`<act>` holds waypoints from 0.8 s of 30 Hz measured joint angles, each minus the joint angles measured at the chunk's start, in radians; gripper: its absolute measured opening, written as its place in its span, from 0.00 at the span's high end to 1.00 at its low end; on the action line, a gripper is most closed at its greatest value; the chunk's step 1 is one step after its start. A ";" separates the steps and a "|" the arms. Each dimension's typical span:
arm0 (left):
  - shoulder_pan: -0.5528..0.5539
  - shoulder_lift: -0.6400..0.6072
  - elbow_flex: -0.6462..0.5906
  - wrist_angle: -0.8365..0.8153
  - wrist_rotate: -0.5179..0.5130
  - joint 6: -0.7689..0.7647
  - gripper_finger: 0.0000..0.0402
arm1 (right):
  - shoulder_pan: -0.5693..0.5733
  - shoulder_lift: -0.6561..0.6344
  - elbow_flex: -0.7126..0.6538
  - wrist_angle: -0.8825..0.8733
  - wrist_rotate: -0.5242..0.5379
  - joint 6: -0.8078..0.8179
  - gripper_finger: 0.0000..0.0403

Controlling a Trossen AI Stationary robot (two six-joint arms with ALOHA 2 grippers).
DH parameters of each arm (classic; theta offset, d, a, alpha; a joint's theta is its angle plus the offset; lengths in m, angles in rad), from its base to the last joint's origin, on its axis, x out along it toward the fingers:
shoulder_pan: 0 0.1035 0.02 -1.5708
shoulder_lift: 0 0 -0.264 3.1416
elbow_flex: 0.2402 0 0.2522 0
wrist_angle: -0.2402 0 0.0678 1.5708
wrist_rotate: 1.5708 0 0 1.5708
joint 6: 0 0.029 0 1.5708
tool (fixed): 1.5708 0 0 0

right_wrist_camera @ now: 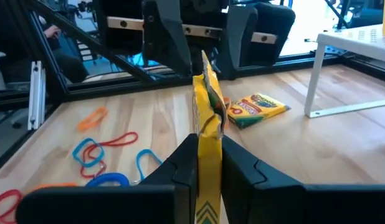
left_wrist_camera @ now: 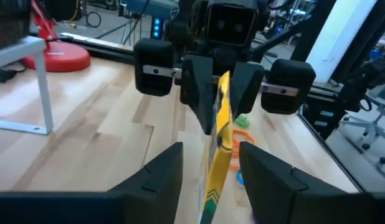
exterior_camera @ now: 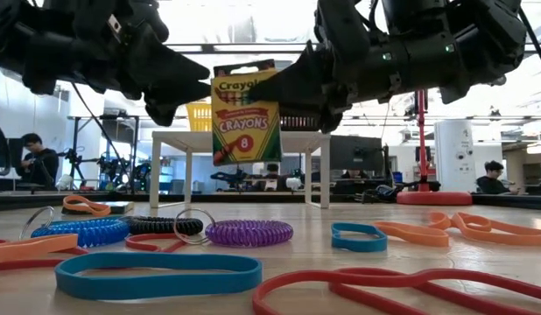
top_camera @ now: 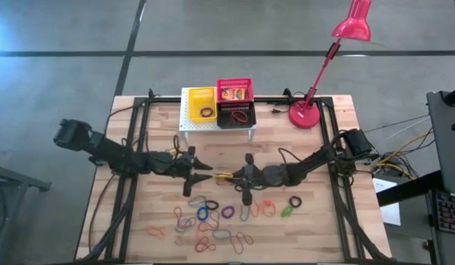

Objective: Pick & Place Office Desk Supplies
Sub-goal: Put the yellow crayon box into the red bin on the shelf

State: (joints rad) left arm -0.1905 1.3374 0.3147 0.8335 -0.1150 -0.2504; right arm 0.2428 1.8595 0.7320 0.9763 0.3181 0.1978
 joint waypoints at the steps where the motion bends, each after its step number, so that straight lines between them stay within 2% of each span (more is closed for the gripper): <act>1: 0.000 0.016 0.007 0.002 0.000 0.000 0.57 | 0.000 0.000 0.000 -0.001 0.000 0.000 0.90; 9: 0.000 0.081 0.069 -0.046 0.003 0.000 0.41 | 0.001 -0.010 -0.008 -0.006 0.005 0.001 0.90; 14: 0.000 0.074 0.073 -0.098 0.003 -0.007 0.34 | 0.015 -0.065 -0.016 -0.035 0.078 0.001 0.91; 19: 0.000 0.080 0.079 -0.094 0.002 -0.008 0.34 | 0.041 -0.102 -0.018 0.033 0.157 -0.038 0.91; 24: -0.004 0.105 0.093 -0.007 -0.005 0.015 0.39 | 0.048 -0.104 -0.010 0.110 0.163 -0.090 0.91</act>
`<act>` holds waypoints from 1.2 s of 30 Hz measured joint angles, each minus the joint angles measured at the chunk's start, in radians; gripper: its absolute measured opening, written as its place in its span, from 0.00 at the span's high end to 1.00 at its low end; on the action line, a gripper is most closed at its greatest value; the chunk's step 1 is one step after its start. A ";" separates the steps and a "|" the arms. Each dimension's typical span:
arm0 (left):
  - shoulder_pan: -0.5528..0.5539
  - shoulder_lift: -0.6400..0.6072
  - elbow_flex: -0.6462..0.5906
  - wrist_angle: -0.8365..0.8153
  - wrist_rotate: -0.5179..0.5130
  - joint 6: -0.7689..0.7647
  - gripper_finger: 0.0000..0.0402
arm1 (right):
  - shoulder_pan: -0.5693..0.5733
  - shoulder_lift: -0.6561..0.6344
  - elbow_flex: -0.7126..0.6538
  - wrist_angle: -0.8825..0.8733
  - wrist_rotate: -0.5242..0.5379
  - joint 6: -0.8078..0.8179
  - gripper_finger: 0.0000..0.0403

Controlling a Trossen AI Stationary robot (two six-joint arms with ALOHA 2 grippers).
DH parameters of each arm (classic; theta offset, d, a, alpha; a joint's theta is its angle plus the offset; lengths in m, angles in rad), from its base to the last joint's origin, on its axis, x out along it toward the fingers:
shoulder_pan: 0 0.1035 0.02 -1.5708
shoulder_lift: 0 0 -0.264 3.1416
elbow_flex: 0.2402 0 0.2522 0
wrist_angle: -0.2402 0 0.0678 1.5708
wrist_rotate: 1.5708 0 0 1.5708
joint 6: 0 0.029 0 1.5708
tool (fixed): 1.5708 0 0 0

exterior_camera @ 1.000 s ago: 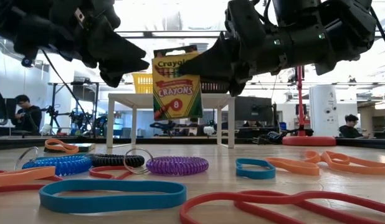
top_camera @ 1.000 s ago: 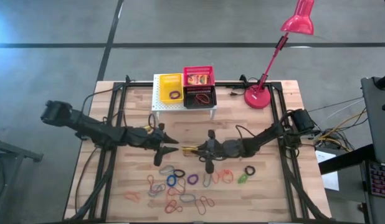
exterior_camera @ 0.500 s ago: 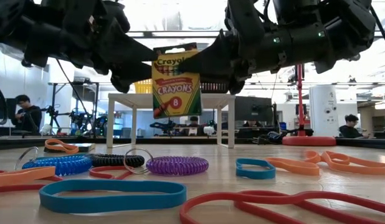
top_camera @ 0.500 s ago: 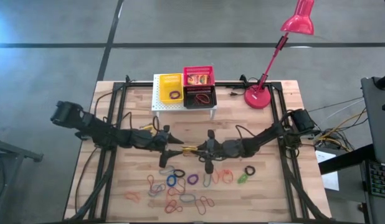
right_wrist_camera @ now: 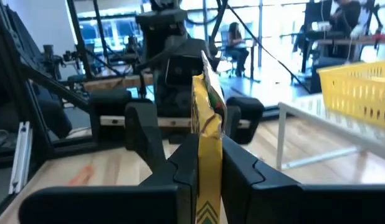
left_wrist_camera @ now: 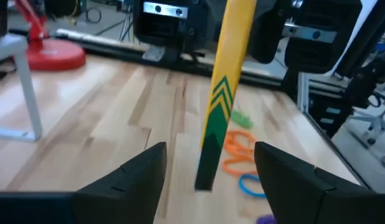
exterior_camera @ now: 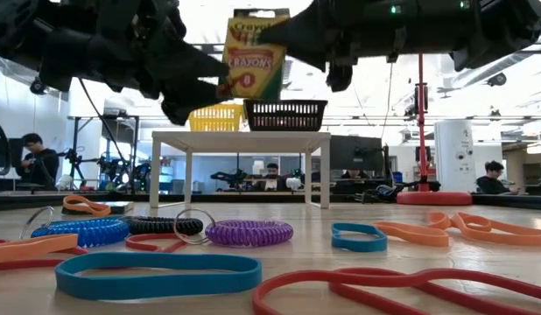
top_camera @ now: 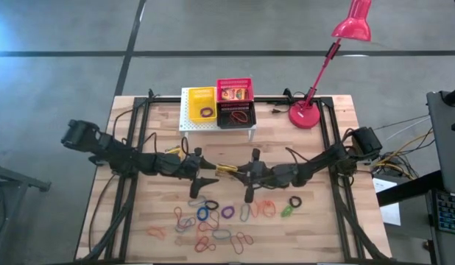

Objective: Pick & Place Office Desk Supplies
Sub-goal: Put the yellow crayon box into the red bin on the shelf

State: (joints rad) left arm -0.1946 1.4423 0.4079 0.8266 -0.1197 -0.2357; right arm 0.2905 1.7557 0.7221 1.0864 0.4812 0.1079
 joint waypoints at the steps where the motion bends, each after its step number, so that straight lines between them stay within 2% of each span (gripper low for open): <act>1: -0.003 0.009 0.007 0.015 0.000 0.015 0.40 | 0.000 0.000 0.005 0.002 0.000 -0.004 0.91; 7: -0.012 0.065 0.064 0.022 0.007 0.053 0.53 | 0.000 0.000 0.011 0.002 0.000 -0.011 0.89; 12: -0.013 0.089 0.087 -0.003 0.007 0.060 0.78 | 0.000 0.000 0.010 -0.014 -0.012 -0.011 0.88; 15: -0.013 0.073 0.093 -0.076 0.007 0.056 0.93 | 0.000 -0.006 0.010 -0.067 -0.020 -0.011 0.88; 18: -0.013 0.052 0.104 -0.171 0.007 0.043 0.93 | 0.000 -0.048 0.010 -0.206 -0.021 0.018 0.84; 21: -0.013 0.041 0.138 -0.320 0.007 0.021 0.90 | 0.000 -0.125 0.011 -0.448 -0.021 0.085 0.77; 26: -0.013 0.040 0.230 -0.690 0.008 0.019 0.88 | -0.001 -0.243 0.040 -0.820 -0.018 0.151 0.60; 30: -0.013 0.039 0.290 -0.850 0.008 0.019 0.89 | -0.005 -0.266 0.058 -0.871 -0.060 0.102 0.50; 36: -0.014 0.039 0.315 -0.880 0.020 0.024 0.89 | -0.051 -0.170 0.124 -0.868 -0.145 0.079 0.41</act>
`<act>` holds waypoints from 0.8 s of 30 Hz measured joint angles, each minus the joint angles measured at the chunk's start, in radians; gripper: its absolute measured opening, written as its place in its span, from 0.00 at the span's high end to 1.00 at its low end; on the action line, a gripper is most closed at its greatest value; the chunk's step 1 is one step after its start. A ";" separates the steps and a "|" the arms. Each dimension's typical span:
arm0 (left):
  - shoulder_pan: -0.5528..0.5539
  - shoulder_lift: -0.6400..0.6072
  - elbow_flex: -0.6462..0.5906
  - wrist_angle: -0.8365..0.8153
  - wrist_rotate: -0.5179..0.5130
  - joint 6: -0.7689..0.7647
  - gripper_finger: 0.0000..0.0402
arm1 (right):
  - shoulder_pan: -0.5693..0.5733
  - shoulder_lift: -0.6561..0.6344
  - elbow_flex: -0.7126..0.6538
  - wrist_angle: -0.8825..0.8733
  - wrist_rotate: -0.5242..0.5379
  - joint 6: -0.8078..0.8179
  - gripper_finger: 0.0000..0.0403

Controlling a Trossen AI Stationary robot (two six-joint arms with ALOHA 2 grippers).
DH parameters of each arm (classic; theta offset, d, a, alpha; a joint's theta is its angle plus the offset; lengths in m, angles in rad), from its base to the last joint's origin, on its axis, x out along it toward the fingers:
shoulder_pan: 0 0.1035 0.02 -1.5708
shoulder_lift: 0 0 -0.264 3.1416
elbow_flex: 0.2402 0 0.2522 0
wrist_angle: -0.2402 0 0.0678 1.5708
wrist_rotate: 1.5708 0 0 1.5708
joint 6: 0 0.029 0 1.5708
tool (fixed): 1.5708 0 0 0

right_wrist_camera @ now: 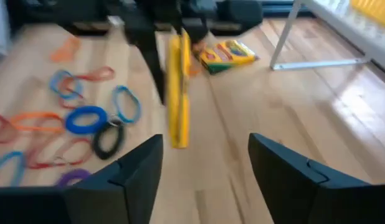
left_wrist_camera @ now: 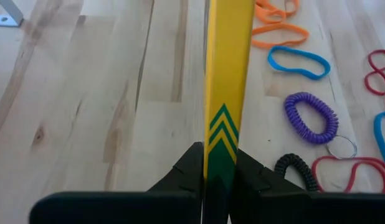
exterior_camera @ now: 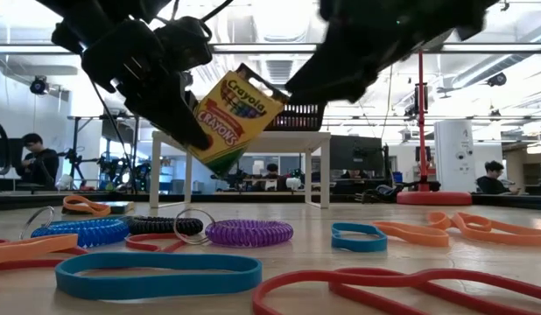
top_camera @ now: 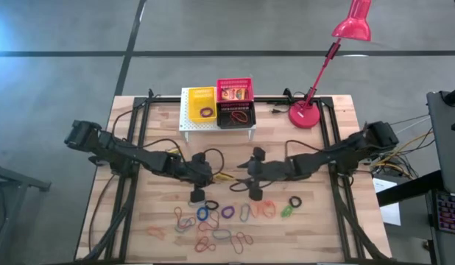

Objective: Pick & Place Office Desk Supplies
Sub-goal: Put the yellow crayon box into the red bin on the shelf

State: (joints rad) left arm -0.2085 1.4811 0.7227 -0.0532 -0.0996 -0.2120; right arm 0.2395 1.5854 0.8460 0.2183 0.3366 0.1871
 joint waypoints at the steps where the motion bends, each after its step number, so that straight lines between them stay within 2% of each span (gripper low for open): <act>1: 0.000 0.000 0.000 0.000 0.003 0.000 0.89 | -0.005 0.026 0.020 0.001 -0.002 -0.013 0.40; 3: 0.000 0.000 -0.002 -0.001 0.004 0.000 0.89 | -0.013 0.071 0.063 -0.003 -0.020 -0.051 0.39; 7: 0.000 0.000 -0.007 -0.008 0.005 0.000 0.89 | -0.033 0.145 0.167 -0.024 -0.143 -0.090 0.40; 12: 0.000 0.000 -0.007 -0.015 0.006 0.000 0.89 | -0.045 0.193 0.305 -0.195 -0.177 -0.065 0.48; 17: 0.000 0.000 -0.007 -0.013 0.006 -0.001 0.89 | -0.047 0.212 0.366 -0.271 -0.174 -0.024 0.64; 24: 0.000 0.000 -0.009 -0.004 0.005 -0.001 0.84 | -0.047 0.212 0.317 -0.253 -0.149 0.027 0.93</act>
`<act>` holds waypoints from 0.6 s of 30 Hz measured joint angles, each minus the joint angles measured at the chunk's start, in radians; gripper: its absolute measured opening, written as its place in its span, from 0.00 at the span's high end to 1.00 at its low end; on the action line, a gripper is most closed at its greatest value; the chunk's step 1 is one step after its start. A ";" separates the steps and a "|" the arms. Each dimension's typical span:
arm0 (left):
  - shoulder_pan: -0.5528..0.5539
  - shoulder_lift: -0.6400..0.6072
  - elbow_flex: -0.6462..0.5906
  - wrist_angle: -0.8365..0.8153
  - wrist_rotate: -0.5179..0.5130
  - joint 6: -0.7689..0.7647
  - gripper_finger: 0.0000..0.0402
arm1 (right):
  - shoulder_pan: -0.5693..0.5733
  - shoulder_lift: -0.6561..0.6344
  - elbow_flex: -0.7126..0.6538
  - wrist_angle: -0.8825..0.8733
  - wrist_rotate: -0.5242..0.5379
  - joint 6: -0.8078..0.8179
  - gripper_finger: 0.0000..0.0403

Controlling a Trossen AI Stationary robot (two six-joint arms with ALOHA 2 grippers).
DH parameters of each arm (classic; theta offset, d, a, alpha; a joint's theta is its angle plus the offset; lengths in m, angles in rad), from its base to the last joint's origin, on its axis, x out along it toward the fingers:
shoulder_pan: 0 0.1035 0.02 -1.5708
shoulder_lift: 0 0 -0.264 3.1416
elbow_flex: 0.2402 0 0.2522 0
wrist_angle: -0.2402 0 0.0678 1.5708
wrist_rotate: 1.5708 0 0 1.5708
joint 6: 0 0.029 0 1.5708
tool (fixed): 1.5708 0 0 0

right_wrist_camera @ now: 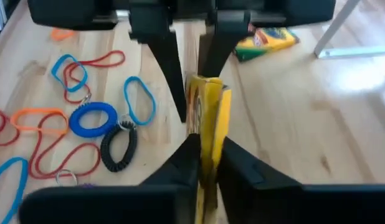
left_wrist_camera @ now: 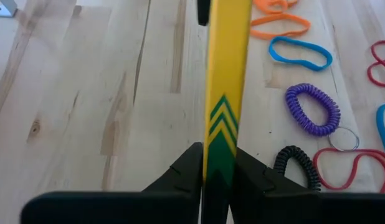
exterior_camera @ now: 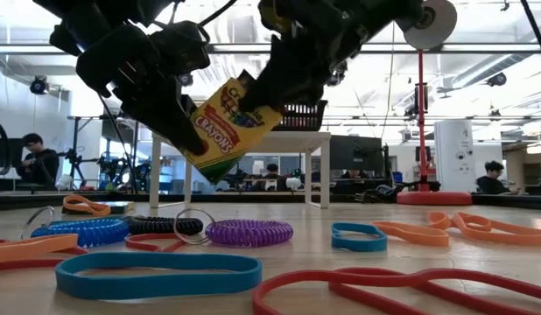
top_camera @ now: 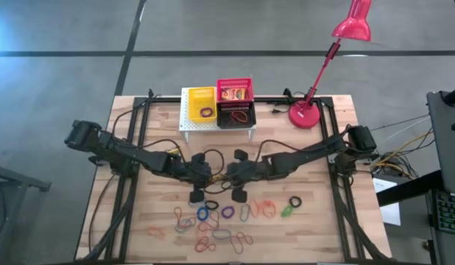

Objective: Pick & Place Office Desk Supplies
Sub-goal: Put the yellow crayon box into the red bin on the shelf

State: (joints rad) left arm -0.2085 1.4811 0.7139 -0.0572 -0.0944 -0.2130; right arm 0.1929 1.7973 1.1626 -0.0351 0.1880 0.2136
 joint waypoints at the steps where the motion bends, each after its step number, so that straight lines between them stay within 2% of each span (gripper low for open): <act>1: 0.000 0.000 0.000 0.003 0.000 0.000 0.83 | 0.002 0.000 -0.013 0.014 0.003 0.012 0.95; 6: 0.000 -0.023 0.002 0.007 -0.002 0.001 0.72 | 0.036 -0.026 -0.089 0.020 0.064 0.101 0.95; 11: 0.000 -0.089 0.001 -0.050 0.001 0.004 0.63 | 0.100 -0.132 -0.185 0.022 0.166 0.195 0.95; 18: -0.005 -0.122 0.001 -0.044 -0.060 0.008 0.61 | 0.183 -0.369 -0.311 0.015 0.364 0.259 0.95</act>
State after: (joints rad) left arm -0.2138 1.3587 0.7145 -0.1012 -0.1547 -0.2051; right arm 0.3759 1.4280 0.8518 -0.0196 0.5520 0.4725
